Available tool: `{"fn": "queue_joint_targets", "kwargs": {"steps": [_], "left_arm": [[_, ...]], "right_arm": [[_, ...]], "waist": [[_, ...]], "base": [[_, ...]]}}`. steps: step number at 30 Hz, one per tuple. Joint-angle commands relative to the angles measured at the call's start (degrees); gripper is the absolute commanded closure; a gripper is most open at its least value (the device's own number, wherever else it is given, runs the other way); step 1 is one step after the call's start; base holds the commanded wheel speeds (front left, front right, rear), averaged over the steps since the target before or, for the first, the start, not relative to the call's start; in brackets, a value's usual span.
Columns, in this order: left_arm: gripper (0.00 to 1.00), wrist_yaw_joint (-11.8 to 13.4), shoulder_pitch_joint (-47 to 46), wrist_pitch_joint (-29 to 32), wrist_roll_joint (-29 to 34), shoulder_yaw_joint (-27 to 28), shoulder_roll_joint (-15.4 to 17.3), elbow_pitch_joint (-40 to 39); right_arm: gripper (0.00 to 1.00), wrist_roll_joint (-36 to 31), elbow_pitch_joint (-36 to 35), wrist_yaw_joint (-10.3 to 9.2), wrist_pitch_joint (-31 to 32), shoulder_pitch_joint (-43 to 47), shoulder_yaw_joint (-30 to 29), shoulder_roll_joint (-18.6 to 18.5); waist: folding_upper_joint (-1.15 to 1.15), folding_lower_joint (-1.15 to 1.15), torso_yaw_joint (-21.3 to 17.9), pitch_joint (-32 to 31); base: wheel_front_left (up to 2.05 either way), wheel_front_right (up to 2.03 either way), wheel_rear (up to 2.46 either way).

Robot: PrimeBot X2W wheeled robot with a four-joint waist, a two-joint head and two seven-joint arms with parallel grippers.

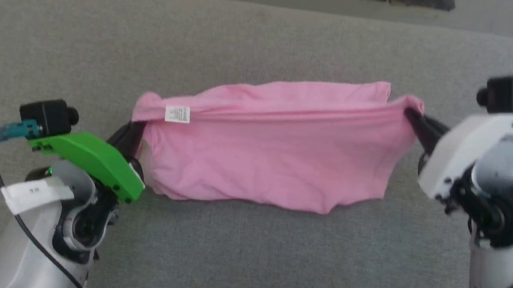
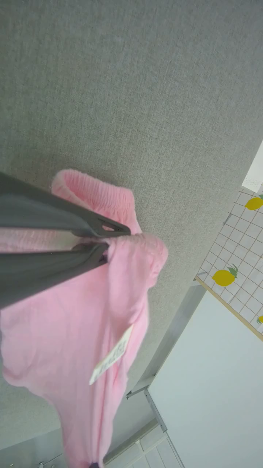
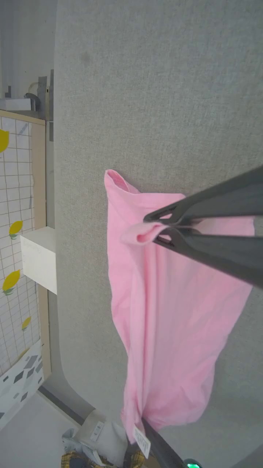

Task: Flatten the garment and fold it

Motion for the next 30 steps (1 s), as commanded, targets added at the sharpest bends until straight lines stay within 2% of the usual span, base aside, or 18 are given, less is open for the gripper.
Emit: {"fn": "queue_joint_targets", "kwargs": {"steps": [1, 10, 15, 19, 20, 21, 22, 30], "left_arm": [[1.0, -0.4, -1.8, 0.0, 0.0, 0.3, 0.6, 0.6], [1.0, -2.1, -8.6, -0.2, 0.1, -0.4, 0.5, 3.5], [1.0, -2.6, -10.6, -0.4, 0.4, -0.8, 0.7, 4.8], [1.0, -2.7, -11.0, 0.3, 0.4, -1.4, 0.7, 6.1], [0.79, -2.7, -11.1, 0.3, 0.4, -1.5, 0.7, 6.2], [0.22, -2.8, -11.0, 0.8, 0.2, -1.7, 0.8, 6.5], [0.0, -2.7, -10.9, 0.8, 0.5, -1.8, 1.0, 6.4], [0.0, -0.8, -8.1, 1.0, 0.5, -0.6, 2.3, 2.4]], "right_arm": [[1.0, -1.5, 2.3, -0.08, -1.1, -2.8, 0.3, -0.1], [1.0, -9.7, 19.2, -0.08, -6.2, -18.6, 2.5, -0.1], [1.0, -14.6, 26.6, -0.08, -7.7, -23.9, 3.9, -0.1], [1.0, -15.7, 31.5, -0.08, -7.0, -25.7, 5.8, -0.1], [0.97, -15.9, 32.1, -0.08, -7.3, -26.0, 6.2, -0.1], [0.27, -15.8, 32.7, -0.08, -7.7, -26.4, 6.4, -0.1], [0.0, -15.7, 33.1, -0.08, -7.8, -26.5, 6.6, -0.1], [0.0, -13.1, 31.3, -0.08, -12.4, -24.9, 5.0, -0.1]], "waist": [[0.41, 0.01, -0.1, 5.5], [0.41, 0.01, 1.4, 12.4], [0.41, 0.01, 1.9, 14.3], [0.41, 0.01, 1.9, 14.4], [0.41, 0.01, 1.9, 14.4], [0.41, 0.01, 1.9, 14.1], [0.41, 0.01, 1.9, 13.8], [0.41, 0.01, 1.5, 7.2]], "base": [[0.0, 0.0, 0.0], [0.0, 0.0, 0.0], [0.0, 0.0, 0.0], [0.0, 0.0, 0.0], [0.0, 0.0, 0.0], [0.0, 0.0, 0.0], [0.0, 0.0, 0.0], [0.0, 0.0, 0.0]]}}
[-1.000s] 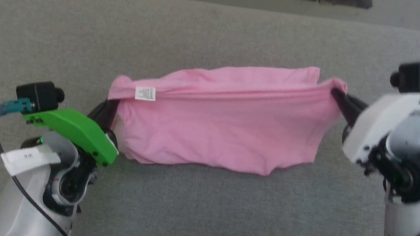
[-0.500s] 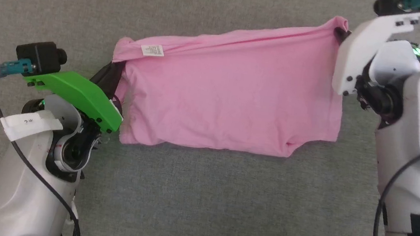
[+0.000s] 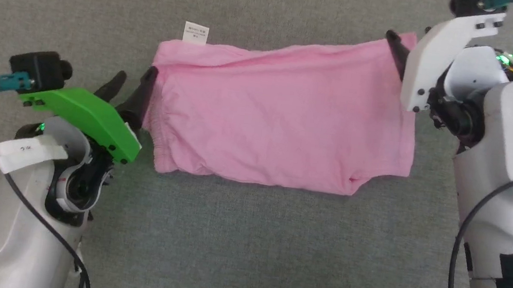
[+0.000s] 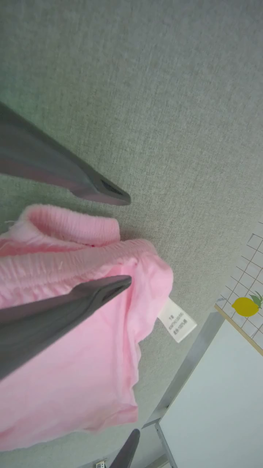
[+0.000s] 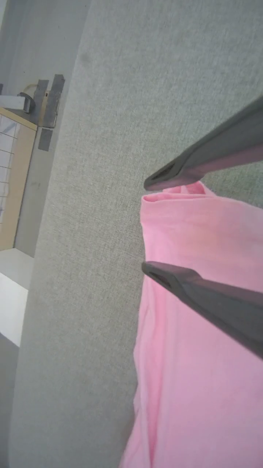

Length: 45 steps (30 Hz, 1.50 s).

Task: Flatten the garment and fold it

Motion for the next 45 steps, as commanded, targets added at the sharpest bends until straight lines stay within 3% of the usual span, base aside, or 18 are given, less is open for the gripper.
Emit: {"fn": "queue_joint_targets", "kwargs": {"steps": [1, 6, 11, 17, 23, 30, 34, 35, 36, 37, 41, 45], "left_arm": [[0.0, 0.9, 1.4, -0.7, 0.6, 0.6, 1.0, -1.3], [0.0, 1.7, 5.0, -5.9, 4.6, 1.3, 2.7, -6.1], [0.0, 1.1, 9.7, -18.9, 15.9, -1.0, 5.7, -7.7], [0.0, 1.0, 15.0, -29.2, 20.2, -3.1, 4.0, -4.8], [0.0, 0.5, 15.4, -31.1, 20.5, -3.9, 1.9, -3.0], [0.0, -0.5, 13.8, -31.8, 20.6, -3.8, 1.0, -1.6], [0.0, -0.8, 13.5, -32.0, 20.8, -3.8, 0.7, -1.2], [0.0, -0.9, 13.5, -32.0, 20.9, -3.8, 0.7, -1.2], [0.0, -1.0, 13.4, -32.0, 20.8, -3.9, 0.7, -1.2], [0.0, -1.2, 13.3, -31.9, 20.6, -4.0, 0.7, -1.2], [0.0, -1.9, 12.9, -28.4, 19.6, -5.1, 0.9, -2.3], [0.0, -2.2, 12.3, -20.0, 17.5, -7.0, 1.0, -4.5]], "right_arm": [[0.0, 0.8, -1.3, -0.08, -1.0, 1.4, -0.9, -0.1], [0.0, 1.5, -6.0, -0.08, -2.1, 6.4, -2.6, -0.1], [0.0, -2.9, -11.1, -0.08, 0.9, 13.8, -2.8, -0.9], [0.0, -5.1, -14.0, -0.08, 7.1, 19.3, -0.9, -0.6], [0.0, -8.9, -12.2, -0.08, 9.9, 19.5, -1.9, -0.4], [0.0, -11.8, -7.4, -0.08, 9.0, 17.5, -3.5, -0.1], [0.0, -11.3, -4.5, -0.08, 8.6, 17.1, -1.5, -0.1], [0.12, -10.8, -3.8, -0.08, 8.8, 17.1, -1.0, -0.1], [0.84, -9.6, -3.3, -0.08, 8.6, 16.9, -0.2, -0.1], [1.0, -8.8, -3.0, -0.08, 8.4, 16.8, 0.2, -0.1], [1.0, -6.7, -2.9, -0.08, 7.5, 16.3, 1.0, -0.1], [1.0, -5.4, -4.1, -0.08, 6.3, 16.2, 0.3, -0.1]], "waist": [[0.42, -0.01, -0.4, -4.2], [0.42, -0.01, -0.6, -8.0], [0.42, -0.01, -0.5, -9.5], [0.42, -0.01, 0.4, -8.9], [0.42, -0.01, 2.8, -6.8], [0.42, -0.01, 4.7, -4.5], [0.42, -0.01, 4.9, -4.0], [0.42, -0.01, 4.9, -4.0], [0.42, -0.01, 4.8, -3.9], [0.42, -0.01, 4.7, -3.9], [0.42, -0.01, 4.1, -4.4], [0.42, -0.01, 3.4, -5.3]], "base": [[0.0, 0.0, 0.0], [0.0, 0.0, 0.0], [0.0, 0.0, 0.0], [0.0, 0.0, 0.0], [0.0, 0.0, 0.0], [0.0, 0.0, 0.0], [0.0, 0.0, 0.0], [0.0, 0.0, 0.0], [0.0, 0.0, 0.0], [0.0, 0.0, 0.0], [0.0, 0.0, 0.0], [0.0, 0.0, 0.0]]}}
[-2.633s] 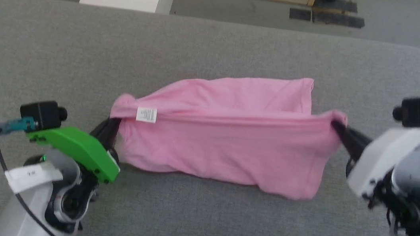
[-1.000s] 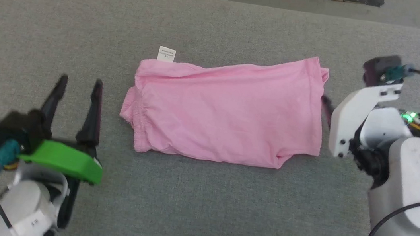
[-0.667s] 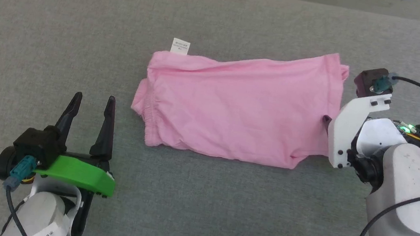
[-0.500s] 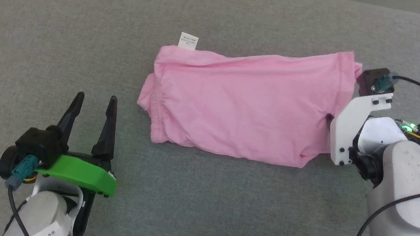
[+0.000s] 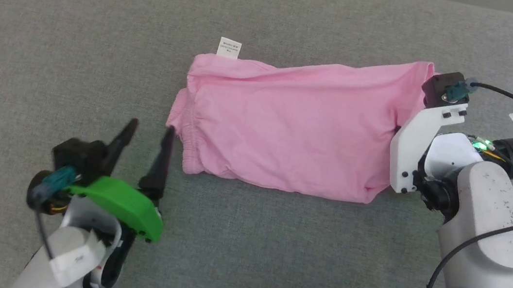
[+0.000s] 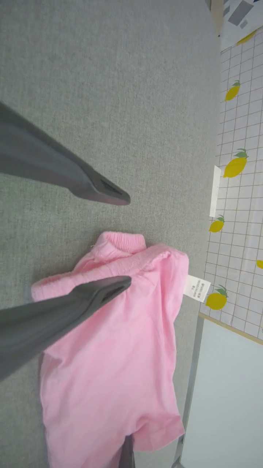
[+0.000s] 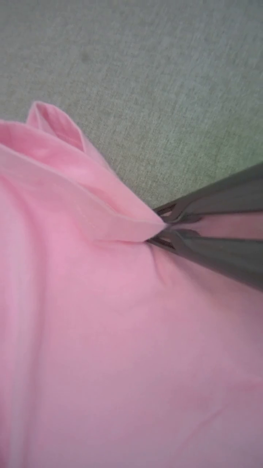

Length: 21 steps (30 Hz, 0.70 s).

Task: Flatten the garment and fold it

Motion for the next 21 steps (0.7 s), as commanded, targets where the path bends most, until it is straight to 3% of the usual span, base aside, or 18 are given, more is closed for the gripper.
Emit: {"fn": "queue_joint_targets", "kwargs": {"steps": [1, 5, 6, 7, 11, 15, 16, 17, 18, 21], "left_arm": [[0.0, -0.2, -1.4, 3.5, -0.6, -0.9, 0.3, -0.7], [0.0, 1.5, -3.7, 16.0, -2.2, -3.0, 0.8, -1.9], [0.0, 2.7, -6.5, 23.5, -2.7, -4.3, 1.0, -2.2], [0.0, 3.4, -7.5, 26.3, -2.7, -4.7, 1.2, -1.7], [0.0, 5.5, -10.6, 33.9, -1.4, -6.0, 2.2, 1.6], [0.0, 7.3, -11.7, 36.9, -0.5, -6.1, 3.1, 4.9], [0.29, 7.3, -11.7, 37.2, -0.7, -6.0, 3.2, 5.6], [0.71, 7.1, -11.6, 37.2, -1.2, -5.9, 3.2, 5.9], [1.0, 6.5, -11.4, 37.2, -1.5, -5.9, 3.3, 6.3], [1.0, 5.3, -11.0, 36.3, -2.9, -5.6, 3.2, 6.8]], "right_arm": [[1.0, 0.5, 0.1, -0.05, -0.3, 1.2, -0.4, 0.0], [1.0, 1.3, -1.5, -0.05, -0.7, 1.7, -1.0, -0.1], [1.0, 1.6, -2.5, -0.05, -0.6, 2.0, -0.8, 0.0], [1.0, 1.8, -2.7, -0.05, -0.5, 2.1, -0.6, 0.0], [1.0, 2.4, -3.5, -0.05, -0.2, 2.0, 0.7, 0.0], [1.0, 3.1, -4.0, -0.05, -0.1, 1.7, 2.0, 0.0], [1.0, 3.4, -4.1, -0.05, -0.1, 1.6, 2.4, 0.0], [1.0, 3.6, -4.2, -0.05, -0.2, 1.6, 2.5, 0.0], [1.0, 3.8, -4.3, -0.05, -0.3, 1.6, 2.7, 0.0], [1.0, 3.9, -4.5, -0.05, -0.4, 1.8, 2.9, 0.1]], "waist": [[0.42, 0.0, -0.6, -0.6], [0.42, 0.0, -1.3, -1.1], [0.42, 0.0, -1.9, -0.9], [0.42, 0.0, -2.2, -0.8], [0.42, 0.0, -3.4, 0.0], [0.42, 0.0, -4.5, 0.8], [0.42, 0.0, -4.9, 1.0], [0.42, 0.0, -5.0, 1.1], [0.42, 0.0, -5.1, 1.2], [0.42, 0.0, -5.1, 1.4]], "base": [[0.0, 0.0, 0.0], [0.0, 0.0, 0.0], [0.0, 0.0, 0.0], [0.0, 0.0, 0.0], [0.0, 0.0, 0.0], [0.0, 0.0, 0.0], [0.0, 0.0, 0.0], [0.0, 0.0, 0.0], [0.0, 0.0, 0.0], [0.0, 0.0, 0.0]]}}
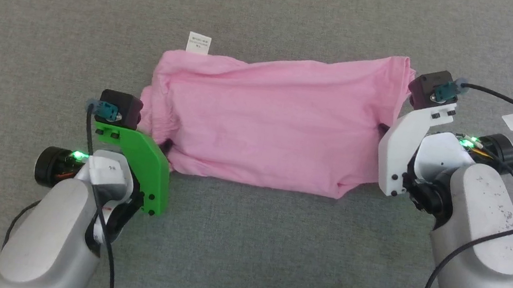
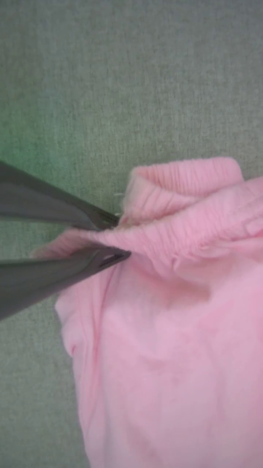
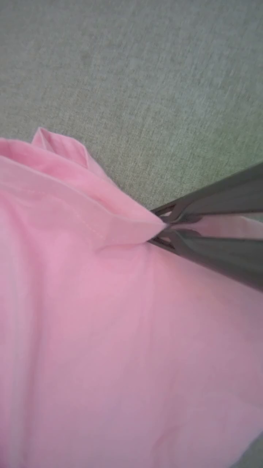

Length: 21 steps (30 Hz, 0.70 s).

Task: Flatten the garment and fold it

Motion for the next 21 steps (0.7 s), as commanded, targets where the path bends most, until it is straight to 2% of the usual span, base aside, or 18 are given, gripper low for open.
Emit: {"fn": "queue_joint_targets", "kwargs": {"steps": [1, 10, 16, 21], "left_arm": [[1.0, -0.6, 0.5, -0.7, -0.9, 0.0, 0.0, 1.2], [1.0, -2.1, 1.1, -4.9, -4.3, 2.6, -0.7, 0.4], [1.0, -1.6, 7.6, -3.1, -7.0, 3.3, 0.5, -4.4], [1.0, 0.3, 15.0, -1.0, -8.6, 3.3, 1.2, -8.1]], "right_arm": [[1.0, 0.4, -0.3, -0.06, -0.2, 0.5, 0.0, -0.1], [1.0, 2.2, -2.9, -0.06, 0.3, 4.1, -0.9, -0.7], [1.0, 5.7, -11.2, -0.06, 3.4, 12.9, -2.5, -2.5], [1.0, 7.6, -18.8, -0.06, 6.0, 22.6, -5.3, -2.0]], "waist": [[0.42, 0.0, 0.1, 0.1], [0.42, 0.0, 1.1, -2.5], [0.42, 0.0, 1.4, -6.3], [0.42, 0.0, 1.4, -8.0]], "base": [[0.0, 0.0, 0.0], [0.0, 0.0, 0.0], [0.0, 0.0, 0.0], [0.0, 0.0, 0.0]]}}
